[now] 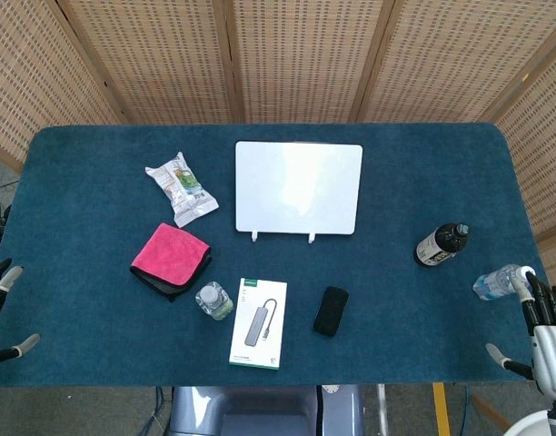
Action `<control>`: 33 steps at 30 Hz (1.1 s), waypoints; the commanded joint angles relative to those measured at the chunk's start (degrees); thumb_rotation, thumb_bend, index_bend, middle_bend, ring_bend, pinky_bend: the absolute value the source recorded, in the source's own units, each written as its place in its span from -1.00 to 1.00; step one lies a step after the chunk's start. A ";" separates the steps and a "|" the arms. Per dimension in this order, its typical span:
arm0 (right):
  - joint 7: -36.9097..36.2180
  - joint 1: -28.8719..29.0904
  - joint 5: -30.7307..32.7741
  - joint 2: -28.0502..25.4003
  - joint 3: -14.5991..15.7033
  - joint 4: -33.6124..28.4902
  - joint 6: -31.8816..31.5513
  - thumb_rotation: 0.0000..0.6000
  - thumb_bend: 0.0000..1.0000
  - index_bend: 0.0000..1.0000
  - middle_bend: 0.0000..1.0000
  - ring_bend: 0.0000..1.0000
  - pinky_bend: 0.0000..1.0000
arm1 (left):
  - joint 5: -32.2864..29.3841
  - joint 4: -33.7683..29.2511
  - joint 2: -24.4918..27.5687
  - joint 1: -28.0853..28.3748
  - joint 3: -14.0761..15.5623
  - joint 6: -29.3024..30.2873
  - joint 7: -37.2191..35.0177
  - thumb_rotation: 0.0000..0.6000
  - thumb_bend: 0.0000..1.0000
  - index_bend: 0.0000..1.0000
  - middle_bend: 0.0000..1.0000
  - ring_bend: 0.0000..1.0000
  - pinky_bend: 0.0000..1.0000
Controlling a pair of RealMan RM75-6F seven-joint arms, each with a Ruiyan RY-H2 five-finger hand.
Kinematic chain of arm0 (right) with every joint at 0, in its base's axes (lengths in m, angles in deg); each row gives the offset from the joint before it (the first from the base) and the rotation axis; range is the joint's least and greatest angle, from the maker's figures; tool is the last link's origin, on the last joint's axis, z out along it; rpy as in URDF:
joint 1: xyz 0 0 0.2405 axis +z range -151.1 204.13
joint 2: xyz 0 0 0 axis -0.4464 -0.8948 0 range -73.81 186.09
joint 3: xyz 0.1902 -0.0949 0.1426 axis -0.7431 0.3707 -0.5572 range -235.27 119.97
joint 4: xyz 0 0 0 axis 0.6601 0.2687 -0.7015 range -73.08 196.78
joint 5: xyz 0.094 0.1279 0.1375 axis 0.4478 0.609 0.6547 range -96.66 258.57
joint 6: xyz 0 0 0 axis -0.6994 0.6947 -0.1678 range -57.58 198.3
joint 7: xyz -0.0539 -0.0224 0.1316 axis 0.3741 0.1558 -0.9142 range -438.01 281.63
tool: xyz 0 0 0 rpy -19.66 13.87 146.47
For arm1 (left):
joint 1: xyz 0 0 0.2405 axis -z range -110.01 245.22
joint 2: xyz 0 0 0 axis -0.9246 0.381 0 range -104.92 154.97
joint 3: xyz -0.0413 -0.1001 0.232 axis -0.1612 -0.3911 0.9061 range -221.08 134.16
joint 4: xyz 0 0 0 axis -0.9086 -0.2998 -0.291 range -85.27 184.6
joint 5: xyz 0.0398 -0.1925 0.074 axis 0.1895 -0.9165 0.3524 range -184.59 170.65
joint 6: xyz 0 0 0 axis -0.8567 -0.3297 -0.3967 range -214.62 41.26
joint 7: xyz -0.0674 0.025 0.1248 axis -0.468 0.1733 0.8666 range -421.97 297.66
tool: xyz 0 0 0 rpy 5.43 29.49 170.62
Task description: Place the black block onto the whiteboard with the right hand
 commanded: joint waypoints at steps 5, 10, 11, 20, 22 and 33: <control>-0.16 0.24 -0.26 -0.15 0.19 -0.01 0.51 1.00 -1.00 -1.00 -1.00 -1.00 -1.00 | -0.19 -0.10 -0.11 0.20 -0.06 -0.55 0.43 1.00 -1.00 -1.00 -1.00 -1.00 -1.00; -4.77 2.61 -5.19 -1.90 1.70 -1.31 3.56 1.00 -1.00 -1.00 -1.00 -1.00 -1.00 | -0.61 -0.33 -0.12 0.26 -0.26 -0.74 0.62 1.00 -1.00 -1.00 -1.00 -1.00 -1.00; -5.77 3.33 -6.43 -2.09 1.87 -1.29 4.20 1.00 -1.00 -1.00 -1.00 -1.00 -1.00 | -0.74 -0.35 -0.14 0.28 -0.32 -0.79 0.65 1.00 -1.00 -1.00 -1.00 -1.00 -1.00; -10.56 17.94 -9.91 0.52 -1.44 -2.52 20.65 1.00 -1.00 -1.00 -1.00 -1.00 -1.00 | -3.21 -1.84 -0.20 1.24 -1.28 -3.22 2.48 1.00 -1.00 -1.00 -1.00 -1.00 -1.00; -9.13 20.22 -7.92 1.17 -2.14 -3.77 24.44 1.00 -1.00 -1.00 -1.00 -1.00 -1.00 | -3.93 -2.04 -0.20 1.52 -1.51 -3.97 2.75 1.00 -1.00 -1.00 -1.00 -1.00 -1.00; 0.08 31.12 -6.60 8.59 -2.30 -1.58 38.73 1.00 -1.00 -1.00 -1.00 -1.00 -1.00 | -6.41 -2.74 -0.21 2.89 -2.21 -7.26 3.98 1.00 -1.00 -1.00 -1.00 -1.00 -1.00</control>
